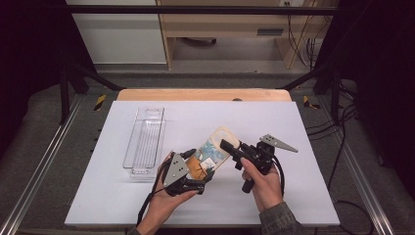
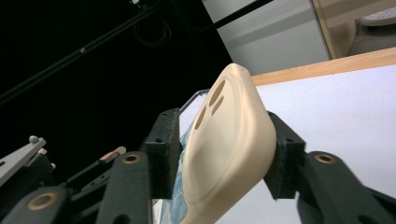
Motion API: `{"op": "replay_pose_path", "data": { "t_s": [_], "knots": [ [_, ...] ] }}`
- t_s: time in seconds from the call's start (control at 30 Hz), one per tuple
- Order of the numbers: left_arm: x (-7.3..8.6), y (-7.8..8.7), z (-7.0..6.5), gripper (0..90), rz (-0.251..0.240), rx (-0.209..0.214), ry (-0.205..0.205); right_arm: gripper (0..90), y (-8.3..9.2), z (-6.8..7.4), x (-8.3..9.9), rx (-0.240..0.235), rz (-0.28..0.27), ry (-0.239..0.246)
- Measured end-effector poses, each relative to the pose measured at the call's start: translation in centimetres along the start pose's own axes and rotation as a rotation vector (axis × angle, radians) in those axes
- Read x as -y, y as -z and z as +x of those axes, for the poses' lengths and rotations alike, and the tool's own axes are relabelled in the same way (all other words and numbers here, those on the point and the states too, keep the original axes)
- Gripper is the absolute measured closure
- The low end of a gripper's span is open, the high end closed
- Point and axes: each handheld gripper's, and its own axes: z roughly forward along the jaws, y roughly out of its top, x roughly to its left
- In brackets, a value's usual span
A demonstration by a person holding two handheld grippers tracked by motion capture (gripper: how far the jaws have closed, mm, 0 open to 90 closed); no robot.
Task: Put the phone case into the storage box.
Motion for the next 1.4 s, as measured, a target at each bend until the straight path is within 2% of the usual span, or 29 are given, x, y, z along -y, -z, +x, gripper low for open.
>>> {"op": "replay_pose_path", "data": {
  "t_s": [0.2, 0.43, 0.8, 0.83, 1.0, 1.07, 1.1, 1.27, 1.3, 1.4],
  "knots": [
    [0.2, 0.0, 0.1, 11.1, -0.011, 0.002, -0.005, 62.3, 0.1, -0.1, -0.1, 0.001, 0.0, -0.017],
    [0.6, -0.1, 0.3, 11.1, -0.011, 0.005, -0.006, 71.0, 0.1, -0.2, -0.2, -0.025, 0.005, -0.035],
    [1.7, -0.6, 0.3, 11.1, 0.017, 0.0, -0.036, 77.5, -0.1, 0.5, 0.0, -0.061, 0.044, -0.022],
    [1.8, -0.7, 0.3, 11.1, 0.02, -0.003, -0.039, 78.6, -0.2, 0.7, 0.0, -0.073, 0.054, -0.015],
    [1.9, -0.7, 0.3, 11.0, 0.018, -0.006, -0.036, 79.0, -0.3, 1.4, -0.1, -0.079, 0.071, 0.01],
    [2.0, -0.7, 0.3, 11.0, 0.016, -0.008, -0.034, 79.1, -0.3, 1.7, -0.2, -0.079, 0.078, 0.031],
    [1.9, -0.7, 0.3, 10.9, 0.016, -0.008, -0.033, 79.2, -0.3, 2.0, -0.3, -0.078, 0.08, 0.059],
    [1.8, -0.6, 0.2, 10.8, 0.001, -0.021, -0.033, 79.3, -0.3, 2.8, -0.5, -0.073, 0.08, 0.106],
    [1.8, -0.6, 0.2, 10.7, -0.001, -0.021, -0.03, 79.3, -0.3, 3.2, -0.7, -0.07, 0.084, 0.13],
    [1.8, -0.6, 0.3, 10.6, -0.001, -0.024, -0.028, 79.3, -0.5, 3.5, -0.7, -0.065, 0.086, 0.148]
  ]
}}
